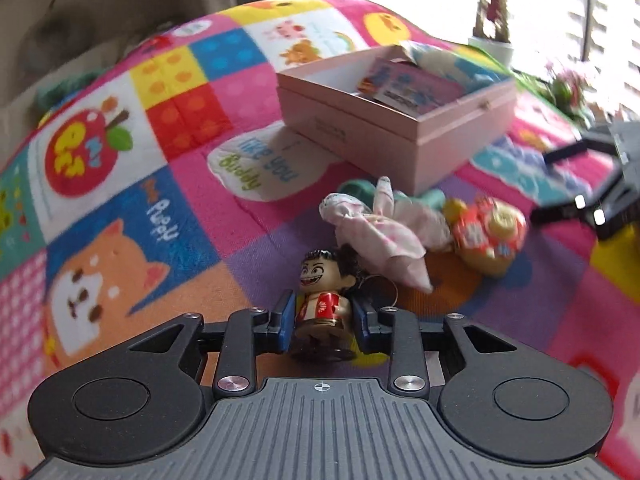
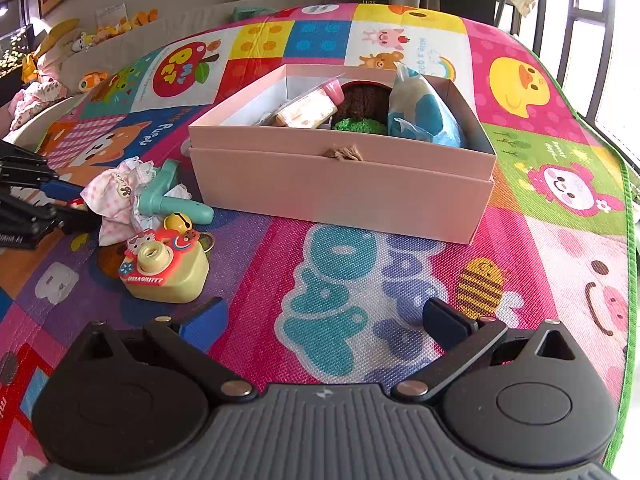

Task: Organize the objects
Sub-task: 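Grasp the boy figurine with the left gripper while the right grasps the yellow Hello Kitty toy, then drop the figurine into the box with the left gripper while the right drops the Hello Kitty toy in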

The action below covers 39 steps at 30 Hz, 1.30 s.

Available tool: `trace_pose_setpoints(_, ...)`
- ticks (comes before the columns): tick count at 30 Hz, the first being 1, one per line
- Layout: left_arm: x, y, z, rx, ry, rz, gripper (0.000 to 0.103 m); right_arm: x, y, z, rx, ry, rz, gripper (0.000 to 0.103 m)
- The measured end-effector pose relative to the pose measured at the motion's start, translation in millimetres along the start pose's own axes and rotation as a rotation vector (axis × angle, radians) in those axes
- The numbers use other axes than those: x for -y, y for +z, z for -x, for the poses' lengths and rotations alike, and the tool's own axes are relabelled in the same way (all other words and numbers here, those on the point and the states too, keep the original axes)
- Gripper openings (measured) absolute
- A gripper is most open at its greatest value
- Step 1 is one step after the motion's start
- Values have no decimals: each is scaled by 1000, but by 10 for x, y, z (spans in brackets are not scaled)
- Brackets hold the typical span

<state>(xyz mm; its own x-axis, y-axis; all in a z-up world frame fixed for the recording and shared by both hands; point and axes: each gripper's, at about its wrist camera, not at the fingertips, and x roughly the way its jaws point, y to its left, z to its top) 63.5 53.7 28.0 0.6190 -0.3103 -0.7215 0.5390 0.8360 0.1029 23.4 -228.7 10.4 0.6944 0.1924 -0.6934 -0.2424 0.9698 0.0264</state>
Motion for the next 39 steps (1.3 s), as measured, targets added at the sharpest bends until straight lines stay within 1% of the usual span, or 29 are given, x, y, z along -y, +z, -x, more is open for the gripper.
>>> trace_pose_setpoints(1,-8,1,-17,2,-4,36,34,-1,-1,-2,0,0,0,103)
trace_pose_setpoints(3,-48,-9,-34,10,-16,140,34,0,-2,1,0,0,0,103)
trace_pose_setpoints(5,-42,-40,11,13,-13,237,33,-1,-3,1,0,0,0,103)
trace_pose_setpoints(6,-7,-52,56,4,-22,270,33,-2,-3,4,0,1,0,103)
trace_pose_setpoints(7,51,-73,115,-6,-47,293,33,-5,-4,10,-1,3,2,103)
trace_pose_setpoints(8,120,-110,177,-13,-69,307,33,-10,-3,20,-2,15,6,103)
trace_pose_setpoints(9,207,-154,236,-19,-72,314,33,-24,2,45,-4,49,1,103)
trace_pose_setpoints(10,308,-206,282,-24,-51,317,33,-47,4,71,-5,100,-9,103)
trace_pose_setpoints(11,407,-256,319,-29,-17,315,33,-86,12,83,-10,151,-11,103)
trace_pose_setpoints(12,501,-301,354,-21,22,304,33,-146,29,84,-15,185,-8,103)
trace_pose_setpoints(14,633,-354,395,-11,75,279,34,-276,88,56,-18,217,0,102)
trace_pose_setpoints(16,663,-368,407,-6,95,294,34,-398,179,-8,-30,251,3,92)
trace_pose_setpoints(17,665,-362,400,-6,99,292,34,-439,236,-51,-38,261,-5,91)
trace_pose_setpoints(20,646,-351,386,-6,96,297,34,-608,333,-139,-50,248,2,81)
trace_pose_setpoints(23,644,-379,398,4,93,311,34,-717,346,-151,-46,204,63,65)
trace_pose_setpoints(24,639,-387,400,9,90,321,34,-731,338,-141,-47,200,83,58)
trace_pose_setpoints(27,616,-399,405,16,79,331,34,-637,276,-38,-63,201,97,58)
trace_pose_setpoints(29,630,-400,407,18,82,322,34,-537,204,62,-62,168,100,58)
trace_pose_setpoints(31,648,-405,409,26,92,320,34,-397,145,170,-66,137,79,58)
trace_pose_setpoints(33,667,-385,409,25,97,320,33,-247,128,315,-53,117,36,58)
trace_pose_setpoints(34,671,-356,415,25,81,313,33,-164,140,404,-36,112,13,58)
trace_pose_setpoints(36,647,-245,452,35,20,306,33,-6,206,614,27,98,-30,57)
trace_pose_setpoints(39,593,97,538,91,-18,291,33,236,383,912,139,86,-98,57)
